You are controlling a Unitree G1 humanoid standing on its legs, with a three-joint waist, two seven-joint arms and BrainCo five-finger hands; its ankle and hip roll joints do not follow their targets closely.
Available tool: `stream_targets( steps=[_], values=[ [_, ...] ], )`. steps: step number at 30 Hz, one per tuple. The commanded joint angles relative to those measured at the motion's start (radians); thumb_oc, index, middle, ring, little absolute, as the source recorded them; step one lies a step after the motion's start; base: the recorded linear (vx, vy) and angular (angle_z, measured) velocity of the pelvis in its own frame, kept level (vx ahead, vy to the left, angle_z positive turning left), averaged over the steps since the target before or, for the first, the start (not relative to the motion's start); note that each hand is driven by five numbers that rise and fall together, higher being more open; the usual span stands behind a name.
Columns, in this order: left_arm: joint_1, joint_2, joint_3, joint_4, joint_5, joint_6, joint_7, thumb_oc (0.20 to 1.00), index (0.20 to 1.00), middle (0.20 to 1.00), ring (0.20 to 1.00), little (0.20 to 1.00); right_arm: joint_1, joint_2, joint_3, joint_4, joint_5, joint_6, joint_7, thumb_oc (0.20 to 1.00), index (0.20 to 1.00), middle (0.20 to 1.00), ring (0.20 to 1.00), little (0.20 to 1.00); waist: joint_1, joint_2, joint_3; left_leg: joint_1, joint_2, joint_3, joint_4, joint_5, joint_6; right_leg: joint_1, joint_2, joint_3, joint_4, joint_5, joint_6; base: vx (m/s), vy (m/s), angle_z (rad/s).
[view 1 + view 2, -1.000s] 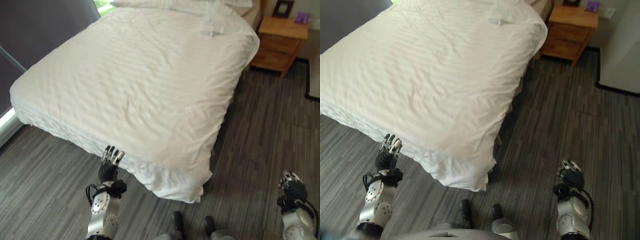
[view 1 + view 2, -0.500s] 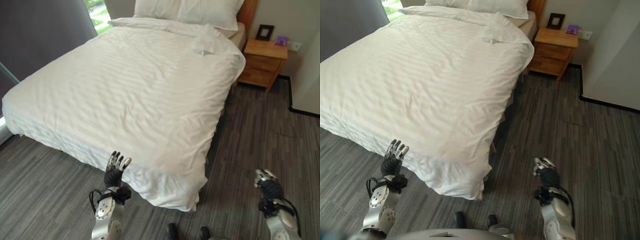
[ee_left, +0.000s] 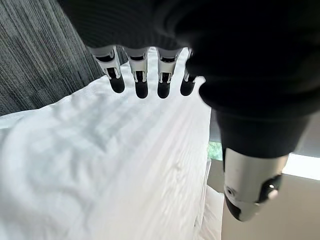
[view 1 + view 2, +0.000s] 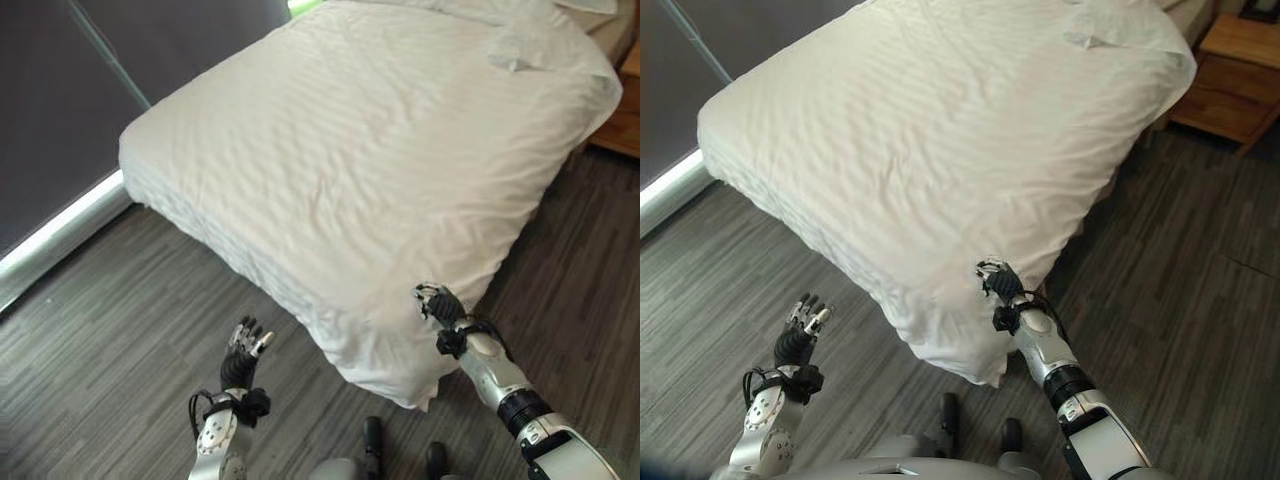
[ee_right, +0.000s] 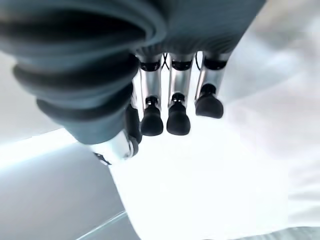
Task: Making the bed.
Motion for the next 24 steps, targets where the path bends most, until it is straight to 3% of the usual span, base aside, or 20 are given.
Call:
stream_targets(
  steps=[1, 5, 8, 15, 19, 24],
  values=[
    [-0.11, 0.059, -0.04, -0.032, -0.04, -0.049, -0.027, 1.0, 1.0, 1.0, 1.0, 1.0, -0.166, -0.02, -0.008, 0.075, -0.06, -0.003, -0.021, 0.2, 0.2, 0.2, 0.2, 0.2, 0.042, 0.058, 0.051, 0.011, -0.031, -0.002, 0.014, -0.078, -0.044, -0.106, -0.023, -0.055, 0.017, 0.049, 0.008, -0.04, -0.021, 0.3],
    [-0.112, 0.071, -0.055, -0.047, -0.041, -0.05, -0.032, 1.0, 1.0, 1.0, 1.0, 1.0, -0.222, -0.028, -0.008, 0.11, -0.053, -0.001, -0.021, 0.2, 0.2, 0.2, 0.2, 0.2, 0.061, 0.084, 0.061, -0.015, -0.032, -0.002, 0.014, -0.067, -0.048, -0.133, -0.025, -0.054, 0.017, 0.057, 0.009, -0.02, -0.014, 0.05],
    [-0.125, 0.071, -0.1, -0.056, -0.069, -0.048, -0.04, 1.0, 1.0, 1.0, 1.0, 1.0, -0.35, -0.065, -0.043, 0.254, -0.007, 0.007, -0.023, 0.2, 0.2, 0.2, 0.2, 0.2, 0.102, 0.133, 0.084, -0.082, -0.033, 0.005, 0.014, -0.047, -0.054, -0.205, -0.026, -0.041, 0.017, 0.072, 0.012, 0.0, -0.056, -0.2],
    [-0.136, 0.039, -0.129, -0.051, -0.079, -0.034, -0.042, 1.0, 1.0, 1.0, 1.0, 1.0, -0.346, -0.102, -0.072, 0.383, -0.038, 0.03, -0.027, 0.2, 0.2, 0.2, 0.2, 0.2, 0.108, 0.14, 0.091, -0.122, -0.023, 0.028, 0.014, -0.043, -0.057, -0.252, -0.017, -0.018, 0.017, 0.075, 0.013, 0.04, -0.026, -0.16],
    [-0.136, 0.029, -0.113, -0.052, -0.079, -0.03, -0.042, 1.0, 1.0, 1.0, 1.0, 1.0, -0.22, -0.109, -0.156, 0.435, -0.001, 0.033, -0.033, 0.2, 0.2, 0.2, 0.2, 0.2, 0.079, 0.135, 0.091, -0.113, -0.022, 0.033, 0.014, -0.051, -0.056, -0.245, -0.016, -0.011, 0.017, 0.065, 0.01, 0.06, -0.009, 0.0],
    [-0.125, 0.022, -0.042, -0.049, -0.069, -0.035, -0.032, 1.0, 1.0, 1.0, 1.0, 1.0, 0.027, -0.143, -0.365, 0.474, 0.112, 0.023, -0.034, 0.2, 0.2, 0.2, 0.2, 0.2, 0.003, 0.116, 0.089, -0.091, -0.023, 0.031, 0.014, -0.074, -0.054, -0.226, -0.013, -0.001, 0.017, 0.044, 0.006, 0.07, 0.01, 0.06]
  ],
)
